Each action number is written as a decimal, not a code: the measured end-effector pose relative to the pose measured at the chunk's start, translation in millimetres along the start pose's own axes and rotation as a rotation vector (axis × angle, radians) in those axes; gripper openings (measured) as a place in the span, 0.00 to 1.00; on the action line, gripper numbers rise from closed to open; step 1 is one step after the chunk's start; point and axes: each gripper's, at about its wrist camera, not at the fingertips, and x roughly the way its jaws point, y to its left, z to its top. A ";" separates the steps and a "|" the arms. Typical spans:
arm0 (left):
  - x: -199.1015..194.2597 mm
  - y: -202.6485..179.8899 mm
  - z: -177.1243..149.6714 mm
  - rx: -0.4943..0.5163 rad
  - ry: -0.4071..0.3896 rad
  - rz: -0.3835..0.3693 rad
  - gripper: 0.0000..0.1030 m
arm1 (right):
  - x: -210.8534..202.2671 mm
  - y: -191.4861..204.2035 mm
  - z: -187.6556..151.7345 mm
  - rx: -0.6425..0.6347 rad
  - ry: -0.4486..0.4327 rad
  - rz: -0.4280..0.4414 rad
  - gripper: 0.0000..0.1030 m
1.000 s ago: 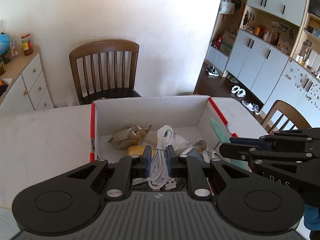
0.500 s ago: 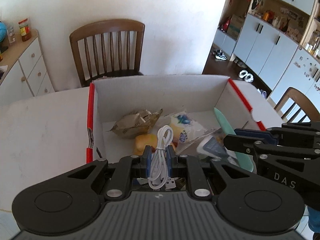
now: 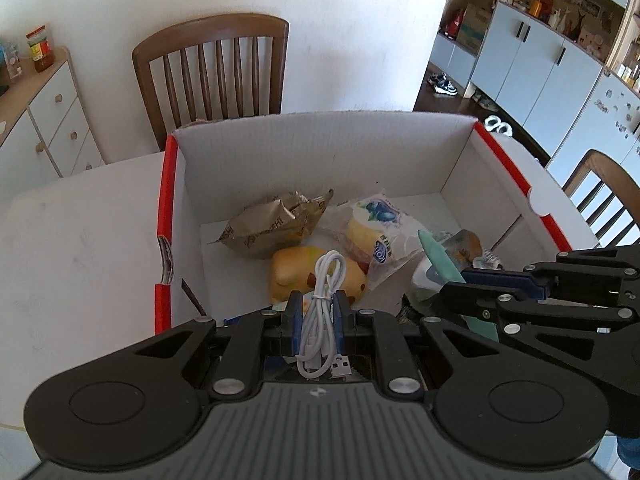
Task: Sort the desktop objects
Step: 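Carry white cable with left tool while right tool carries green stick into box, then lower white cable into red box with left tool while right tool lowers green stick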
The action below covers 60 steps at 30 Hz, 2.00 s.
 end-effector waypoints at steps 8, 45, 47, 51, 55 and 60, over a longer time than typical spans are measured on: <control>9.7 1.9 -2.4 0.000 0.028 0.001 0.14 | 10.2 -1.8 -7.0 -0.004 0.036 -0.007 0.10; -18.3 -6.7 -7.8 0.038 0.008 0.047 0.16 | -30.1 -26.6 -13.8 0.040 -0.026 -0.007 0.43; -24.0 -8.1 -7.6 0.039 -0.002 0.046 0.16 | -35.1 -26.4 -13.7 0.038 -0.036 -0.011 0.43; -35.7 -12.1 -8.0 0.042 -0.021 0.041 0.16 | -44.7 -26.3 -14.0 0.036 -0.052 -0.016 0.45; -46.8 -16.3 -9.8 0.048 -0.034 0.038 0.16 | -54.3 -25.8 -15.4 0.037 -0.067 -0.018 0.46; -63.3 -20.7 -11.6 0.043 -0.066 0.034 0.16 | -67.4 -23.8 -15.9 0.031 -0.087 -0.019 0.48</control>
